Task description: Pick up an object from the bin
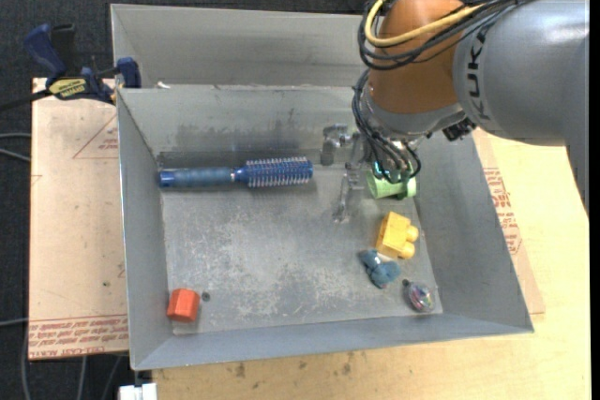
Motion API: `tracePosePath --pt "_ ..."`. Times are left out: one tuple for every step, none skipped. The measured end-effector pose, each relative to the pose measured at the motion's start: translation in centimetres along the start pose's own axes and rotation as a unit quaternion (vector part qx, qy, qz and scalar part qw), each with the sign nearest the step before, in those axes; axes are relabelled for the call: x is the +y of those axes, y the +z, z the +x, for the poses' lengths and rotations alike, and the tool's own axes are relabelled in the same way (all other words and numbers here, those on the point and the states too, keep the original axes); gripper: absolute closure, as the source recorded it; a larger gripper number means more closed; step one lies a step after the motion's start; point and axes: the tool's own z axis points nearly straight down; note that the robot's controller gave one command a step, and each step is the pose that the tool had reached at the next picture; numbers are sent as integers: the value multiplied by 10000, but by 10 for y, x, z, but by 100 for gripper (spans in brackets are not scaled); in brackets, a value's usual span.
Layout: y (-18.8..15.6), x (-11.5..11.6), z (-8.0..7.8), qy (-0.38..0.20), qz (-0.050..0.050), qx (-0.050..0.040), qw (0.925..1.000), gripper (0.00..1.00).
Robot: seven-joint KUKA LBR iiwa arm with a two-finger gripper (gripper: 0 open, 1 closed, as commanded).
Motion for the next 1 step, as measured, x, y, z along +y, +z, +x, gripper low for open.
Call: tracePosePath --pt "100 -121 66 -1607 11 -21 9870 0"
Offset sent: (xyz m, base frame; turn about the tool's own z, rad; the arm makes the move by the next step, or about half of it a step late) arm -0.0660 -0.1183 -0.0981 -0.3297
